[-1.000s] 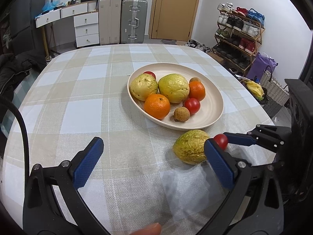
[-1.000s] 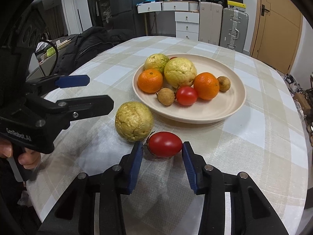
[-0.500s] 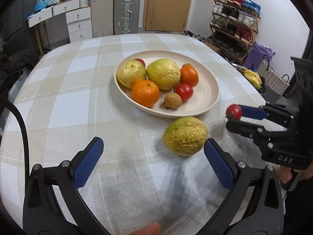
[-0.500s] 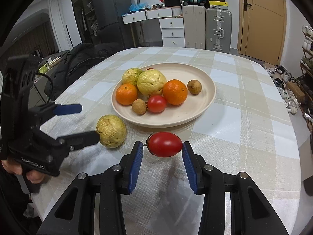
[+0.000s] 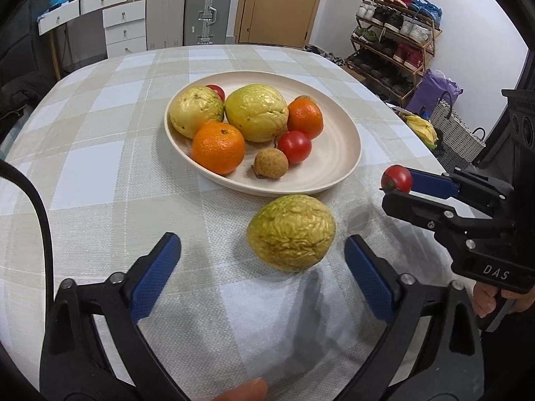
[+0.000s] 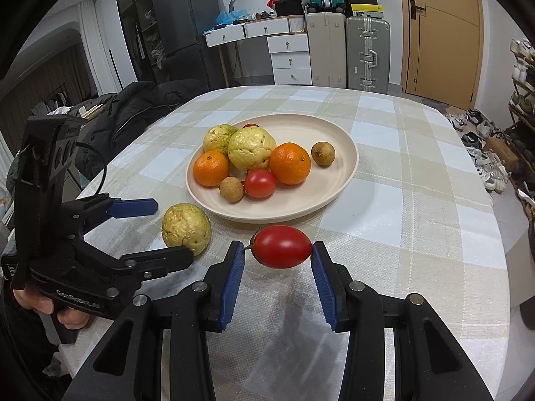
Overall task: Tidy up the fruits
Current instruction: 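Close the right tool on the red tomato while the left tool grasps the guava, then carry the guava into the plate with the left tool while the right tool carries the tomato there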
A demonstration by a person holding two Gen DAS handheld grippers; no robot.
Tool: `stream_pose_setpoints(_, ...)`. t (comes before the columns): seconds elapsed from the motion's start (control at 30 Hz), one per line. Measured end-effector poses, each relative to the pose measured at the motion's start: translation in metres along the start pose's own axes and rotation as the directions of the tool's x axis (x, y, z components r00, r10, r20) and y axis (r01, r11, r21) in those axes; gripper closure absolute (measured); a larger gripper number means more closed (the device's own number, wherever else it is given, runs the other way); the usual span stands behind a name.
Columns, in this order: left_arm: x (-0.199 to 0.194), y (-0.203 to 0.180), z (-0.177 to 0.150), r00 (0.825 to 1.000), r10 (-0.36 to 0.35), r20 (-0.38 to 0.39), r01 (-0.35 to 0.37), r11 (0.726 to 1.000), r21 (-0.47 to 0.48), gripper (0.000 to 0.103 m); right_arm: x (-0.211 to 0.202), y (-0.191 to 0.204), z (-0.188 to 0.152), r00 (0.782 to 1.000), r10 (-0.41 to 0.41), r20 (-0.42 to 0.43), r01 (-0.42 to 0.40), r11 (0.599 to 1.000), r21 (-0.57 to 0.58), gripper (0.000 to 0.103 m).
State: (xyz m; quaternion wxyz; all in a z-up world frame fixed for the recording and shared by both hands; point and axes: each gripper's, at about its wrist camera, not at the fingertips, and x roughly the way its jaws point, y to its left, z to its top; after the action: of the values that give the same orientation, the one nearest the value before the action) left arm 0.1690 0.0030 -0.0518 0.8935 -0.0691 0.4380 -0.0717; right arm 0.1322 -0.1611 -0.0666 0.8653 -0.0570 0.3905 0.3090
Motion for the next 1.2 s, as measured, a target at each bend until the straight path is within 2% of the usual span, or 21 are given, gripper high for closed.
stream_pose_setpoints(0.13,0.008,-0.007,0.004,0.999,-0.04,-0.017,0.039,0.999,-0.013,0.026,-0.002,-0.001,0.0,1.0,0.001,0.005,-0.001,1.0,0.001,0.061)
stream_pose_setpoints(0.27,0.012,-0.013,0.004,0.998,-0.056,-0.003,0.056,0.998,-0.016,0.027,-0.004,-0.004,0.0,1.0,-0.007,0.008,0.007,1.0,0.007,0.061)
stream_pose_setpoints(0.43,0.012,-0.02,0.003,1.0,-0.019,-0.019,0.02,0.999,0.034,0.031,-0.008,-0.008,0.002,1.0,-0.013,0.02,0.013,1.0,0.018,0.061)
stream_pose_setpoints(0.5,0.012,-0.021,0.002,1.0,0.007,-0.016,-0.006,0.999,0.048,0.039,-0.01,-0.008,0.003,1.0,-0.015,0.025,0.015,1.0,0.016,0.061)
stream_pose_setpoints(0.53,0.011,-0.021,0.001,1.0,0.018,-0.015,-0.017,0.998,0.058,0.048,-0.01,-0.008,0.003,1.0,-0.015,0.026,0.015,1.0,0.015,0.061)
stream_pose_setpoints(0.57,0.01,-0.021,0.0,1.0,0.014,-0.013,-0.013,0.997,0.072,0.052,-0.011,-0.008,0.003,1.0,-0.016,0.027,0.015,1.0,0.013,0.061)
stream_pose_setpoints(0.73,0.002,-0.013,-0.007,1.0,-0.018,-0.006,0.018,0.997,0.074,0.052,-0.01,-0.008,0.003,0.999,-0.015,0.031,0.015,1.0,0.014,0.061)
stream_pose_setpoints(1.2,-0.026,0.001,-0.002,0.996,0.034,0.082,-0.039,0.998,0.059,0.052,-0.003,0.003,0.001,1.0,-0.002,0.023,0.002,1.0,-0.01,0.061)
